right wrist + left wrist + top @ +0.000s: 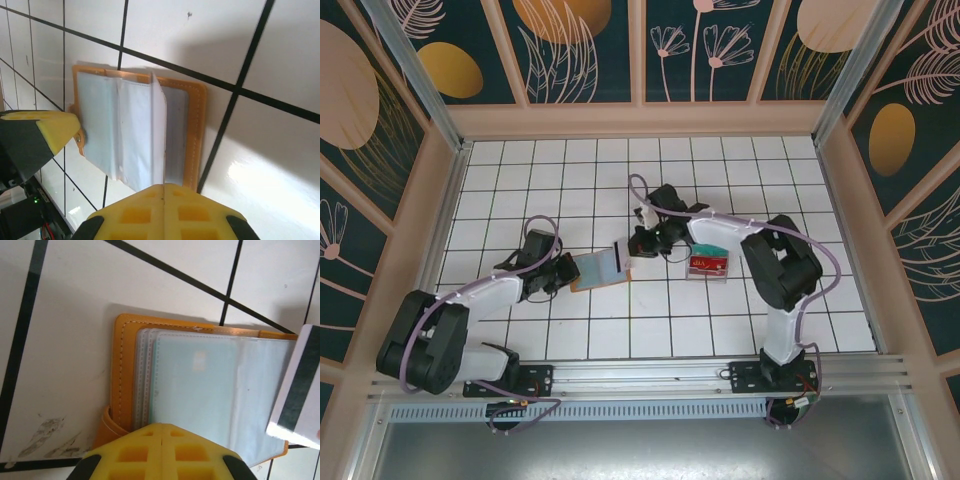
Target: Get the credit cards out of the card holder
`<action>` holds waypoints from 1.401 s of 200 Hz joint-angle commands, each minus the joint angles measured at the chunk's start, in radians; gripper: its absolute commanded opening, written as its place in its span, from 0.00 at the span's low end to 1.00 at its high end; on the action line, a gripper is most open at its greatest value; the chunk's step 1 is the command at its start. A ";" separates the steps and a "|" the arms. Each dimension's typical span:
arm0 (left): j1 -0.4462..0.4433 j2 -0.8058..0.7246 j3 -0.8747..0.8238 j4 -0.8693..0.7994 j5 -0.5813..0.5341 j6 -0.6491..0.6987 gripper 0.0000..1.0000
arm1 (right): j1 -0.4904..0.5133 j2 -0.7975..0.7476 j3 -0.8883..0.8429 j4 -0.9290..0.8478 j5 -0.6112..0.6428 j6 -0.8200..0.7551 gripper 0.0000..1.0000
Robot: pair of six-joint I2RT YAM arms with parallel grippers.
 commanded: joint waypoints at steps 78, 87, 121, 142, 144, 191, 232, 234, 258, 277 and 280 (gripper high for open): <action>0.003 -0.109 0.072 0.103 -0.006 0.042 0.87 | 0.010 -0.267 0.123 -0.365 0.652 -0.507 0.00; 0.003 -0.111 0.076 0.111 -0.014 0.044 0.96 | 0.018 -0.291 0.106 -0.370 0.692 -0.594 0.00; 0.003 -0.116 0.081 0.142 -0.027 0.058 0.98 | 0.049 -0.386 0.017 -0.361 0.808 -0.833 0.00; 0.003 -0.101 0.084 0.151 -0.024 0.065 0.99 | 0.063 -0.411 -0.035 -0.375 0.877 -0.942 0.00; 0.003 -0.100 0.084 0.151 -0.024 0.065 0.99 | 0.065 -0.412 -0.040 -0.375 0.883 -0.951 0.00; 0.004 -0.079 0.085 0.153 -0.022 0.067 0.98 | 0.079 -0.445 -0.133 -0.359 0.961 -1.055 0.00; 0.004 -0.073 0.081 0.154 -0.021 0.066 0.98 | 0.076 -0.449 -0.206 -0.312 0.989 -1.097 0.00; 0.005 -0.073 0.082 0.153 -0.021 0.066 0.98 | 0.076 -0.449 -0.210 -0.310 0.989 -1.098 0.00; 0.003 -0.073 0.081 0.152 -0.014 0.063 0.99 | 0.069 -0.445 -0.224 -0.293 1.000 -1.110 0.00; 0.004 -0.080 0.077 0.147 -0.016 0.063 0.99 | 0.062 -0.442 -0.229 -0.281 1.021 -1.126 0.00; 0.004 -0.082 0.076 0.146 -0.016 0.063 0.98 | 0.063 -0.442 -0.230 -0.280 1.024 -1.130 0.00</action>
